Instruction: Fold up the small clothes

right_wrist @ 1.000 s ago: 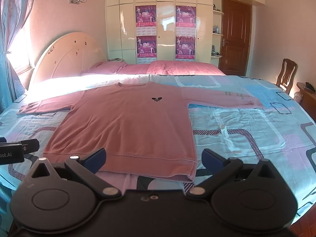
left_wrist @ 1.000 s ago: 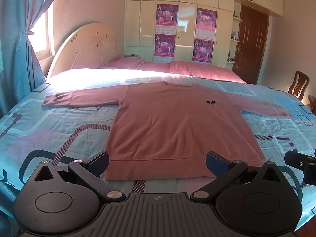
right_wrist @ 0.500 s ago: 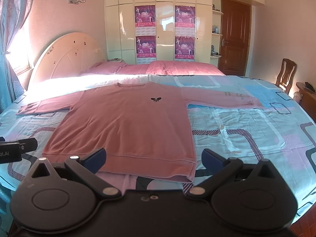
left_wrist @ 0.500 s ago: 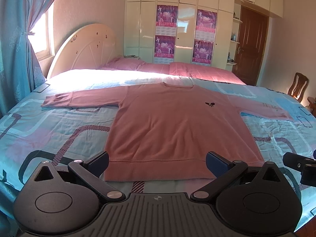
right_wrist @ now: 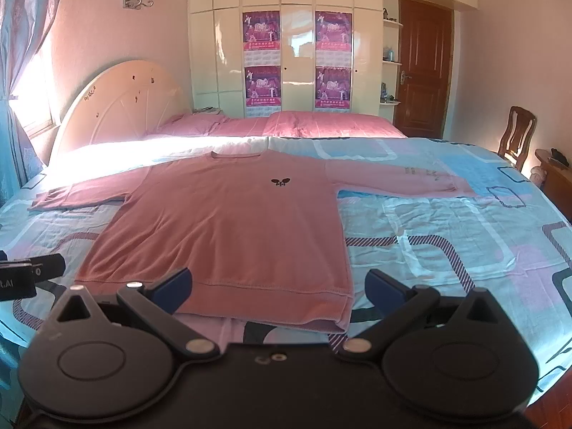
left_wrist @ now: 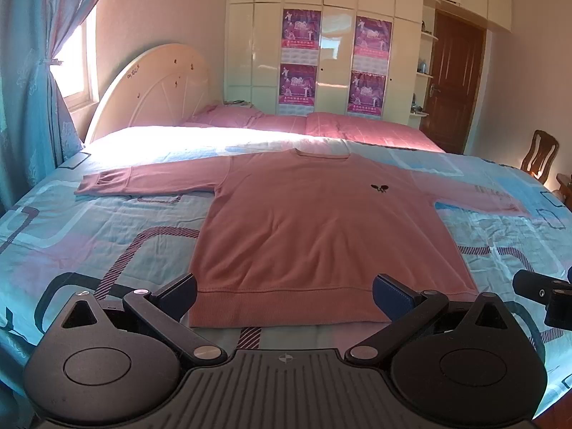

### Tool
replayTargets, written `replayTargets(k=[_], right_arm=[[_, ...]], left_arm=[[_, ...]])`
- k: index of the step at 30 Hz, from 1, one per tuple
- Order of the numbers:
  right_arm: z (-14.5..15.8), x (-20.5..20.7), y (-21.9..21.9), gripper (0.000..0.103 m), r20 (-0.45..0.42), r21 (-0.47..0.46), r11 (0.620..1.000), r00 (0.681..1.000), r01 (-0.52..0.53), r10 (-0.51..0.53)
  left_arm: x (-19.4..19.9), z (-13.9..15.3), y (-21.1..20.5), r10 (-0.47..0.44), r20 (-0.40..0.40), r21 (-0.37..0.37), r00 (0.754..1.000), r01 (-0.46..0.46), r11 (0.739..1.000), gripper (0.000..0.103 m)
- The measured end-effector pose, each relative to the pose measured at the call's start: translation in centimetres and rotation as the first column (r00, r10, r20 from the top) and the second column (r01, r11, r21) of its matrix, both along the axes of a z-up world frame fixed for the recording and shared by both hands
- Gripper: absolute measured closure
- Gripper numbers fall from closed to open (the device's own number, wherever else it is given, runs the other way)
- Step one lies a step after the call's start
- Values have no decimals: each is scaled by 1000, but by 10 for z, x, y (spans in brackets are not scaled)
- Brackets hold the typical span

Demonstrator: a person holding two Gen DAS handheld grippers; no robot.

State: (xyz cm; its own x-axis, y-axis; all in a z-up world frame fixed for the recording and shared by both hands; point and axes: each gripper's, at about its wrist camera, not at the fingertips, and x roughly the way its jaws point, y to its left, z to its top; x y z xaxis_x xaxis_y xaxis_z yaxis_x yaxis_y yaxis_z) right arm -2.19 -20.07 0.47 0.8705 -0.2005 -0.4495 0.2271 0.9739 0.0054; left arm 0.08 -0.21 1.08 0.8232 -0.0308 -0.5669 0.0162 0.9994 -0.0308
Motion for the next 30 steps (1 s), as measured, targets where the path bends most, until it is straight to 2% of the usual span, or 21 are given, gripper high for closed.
replayTargets(k=[21,27,30], right_arm=[[2,0,-9,0,26,13,1000,999,18,-18],[11,11,-31,0,77,32,997,995,66,-69],[18,21,-48,0,115,31,994,988,103,-106]], left_arm=[[-2,3,-4,-2,11,10,1000,2,1000,0],[23,6,-3,27,22,-14,999,-27,1000,0],[45,4,-3,7,18,-72,1000,-6,997,0]])
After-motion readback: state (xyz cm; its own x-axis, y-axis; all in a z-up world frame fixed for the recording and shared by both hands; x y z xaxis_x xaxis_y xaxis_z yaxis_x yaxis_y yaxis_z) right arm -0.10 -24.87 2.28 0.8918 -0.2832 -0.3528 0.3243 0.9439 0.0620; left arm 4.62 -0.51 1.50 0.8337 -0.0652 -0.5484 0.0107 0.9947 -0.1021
